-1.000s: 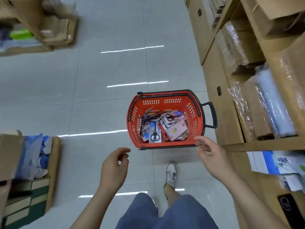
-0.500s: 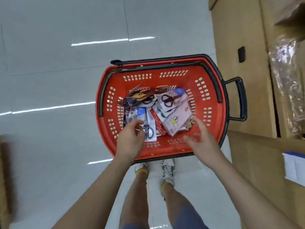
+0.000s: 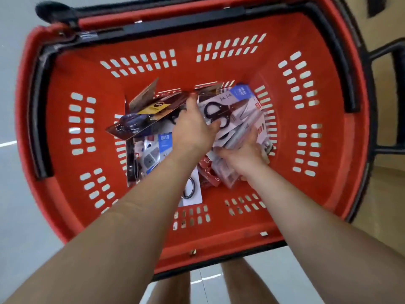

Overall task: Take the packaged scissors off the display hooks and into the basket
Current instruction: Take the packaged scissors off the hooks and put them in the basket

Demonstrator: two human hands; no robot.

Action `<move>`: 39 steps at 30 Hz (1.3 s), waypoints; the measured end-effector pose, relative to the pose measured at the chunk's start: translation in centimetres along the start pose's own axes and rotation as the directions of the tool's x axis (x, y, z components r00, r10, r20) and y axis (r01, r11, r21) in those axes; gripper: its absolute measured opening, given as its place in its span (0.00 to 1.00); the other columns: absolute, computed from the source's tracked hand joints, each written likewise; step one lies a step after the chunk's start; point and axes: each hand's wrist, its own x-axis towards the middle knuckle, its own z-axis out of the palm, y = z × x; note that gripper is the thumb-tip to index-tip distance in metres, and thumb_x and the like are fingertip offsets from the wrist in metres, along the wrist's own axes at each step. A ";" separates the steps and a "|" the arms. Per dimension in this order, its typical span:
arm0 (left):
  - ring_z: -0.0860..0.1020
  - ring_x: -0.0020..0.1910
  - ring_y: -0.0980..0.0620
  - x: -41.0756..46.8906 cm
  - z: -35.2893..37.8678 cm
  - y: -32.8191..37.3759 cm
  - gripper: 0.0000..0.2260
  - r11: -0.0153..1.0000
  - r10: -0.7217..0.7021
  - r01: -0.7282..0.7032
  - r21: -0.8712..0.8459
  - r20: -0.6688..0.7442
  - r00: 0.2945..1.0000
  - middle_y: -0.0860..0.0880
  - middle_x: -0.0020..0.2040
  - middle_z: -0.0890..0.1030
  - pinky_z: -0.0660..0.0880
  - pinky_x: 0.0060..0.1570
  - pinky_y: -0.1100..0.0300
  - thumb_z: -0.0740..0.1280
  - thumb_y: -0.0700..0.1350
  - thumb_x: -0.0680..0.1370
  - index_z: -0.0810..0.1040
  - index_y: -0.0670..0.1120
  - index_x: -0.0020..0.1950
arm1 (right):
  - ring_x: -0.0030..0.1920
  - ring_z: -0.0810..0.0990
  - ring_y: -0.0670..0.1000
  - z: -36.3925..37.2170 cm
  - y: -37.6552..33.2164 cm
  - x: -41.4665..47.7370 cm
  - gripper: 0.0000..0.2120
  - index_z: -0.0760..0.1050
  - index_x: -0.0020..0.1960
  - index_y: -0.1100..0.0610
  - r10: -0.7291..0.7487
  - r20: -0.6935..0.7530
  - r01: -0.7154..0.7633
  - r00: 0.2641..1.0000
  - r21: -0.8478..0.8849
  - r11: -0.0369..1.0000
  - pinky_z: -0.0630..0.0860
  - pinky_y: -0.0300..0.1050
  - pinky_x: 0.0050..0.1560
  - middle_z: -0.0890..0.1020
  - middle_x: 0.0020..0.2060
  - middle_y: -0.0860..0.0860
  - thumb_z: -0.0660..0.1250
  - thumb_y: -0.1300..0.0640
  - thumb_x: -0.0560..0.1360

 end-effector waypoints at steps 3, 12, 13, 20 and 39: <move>0.75 0.64 0.41 1.7 0.4 0.3 0.30 0.993 -0.031 0.026 0.111 0.043 0.999 0.43 0.66 0.76 0.71 0.55 0.52 0.72 0.56 0.75 0.66 0.45 0.71 | 0.70 0.70 0.64 0.3 -0.4 0.7 0.63 0.33 0.75 0.37 0.052 0.051 -0.057 0.997 0.093 0.994 0.77 0.62 0.61 0.58 0.77 0.57 0.79 0.46 0.60; 0.81 0.47 0.46 1.4 -0.1 1.6 0.20 0.976 -0.216 0.211 0.048 0.239 0.947 0.47 0.46 0.83 0.80 0.51 0.51 0.78 0.52 0.69 0.78 0.43 0.52 | 0.55 0.82 0.52 -5.0 1.7 -1.8 0.38 0.56 0.73 0.42 0.058 -0.011 -0.042 0.998 0.568 0.822 0.84 0.47 0.37 0.79 0.59 0.45 0.67 0.71 0.73; 0.81 0.48 0.45 1.1 0.0 1.6 0.20 0.979 -0.200 0.185 0.086 0.214 0.956 0.45 0.47 0.83 0.79 0.51 0.51 0.78 0.52 0.69 0.78 0.42 0.53 | 0.56 0.81 0.52 -5.1 1.7 -2.0 0.40 0.54 0.75 0.41 0.054 0.008 -0.048 0.999 0.592 0.804 0.82 0.44 0.33 0.78 0.59 0.44 0.67 0.71 0.74; 0.79 0.47 0.45 0.4 1.5 1.0 0.23 0.952 -0.040 -0.012 0.305 0.162 0.986 0.45 0.52 0.80 0.71 0.40 0.58 0.74 0.62 0.68 0.78 0.49 0.55 | 0.58 0.81 0.54 -2.4 -0.5 -0.6 0.42 0.52 0.76 0.44 0.023 -0.005 -0.019 1.000 0.392 0.920 0.80 0.59 0.57 0.78 0.64 0.48 0.75 0.51 0.72; 0.65 0.69 0.40 -0.7 4.8 2.3 0.33 0.895 -0.232 0.075 0.439 0.316 0.920 0.40 0.69 0.68 0.66 0.66 0.49 0.72 0.65 0.69 0.73 0.44 0.63 | 0.43 0.83 0.37 -8.5 1.9 -6.0 0.46 0.47 0.78 0.36 -0.180 -0.295 0.276 0.938 0.324 0.905 0.79 0.38 0.43 0.84 0.44 0.39 0.70 0.64 0.76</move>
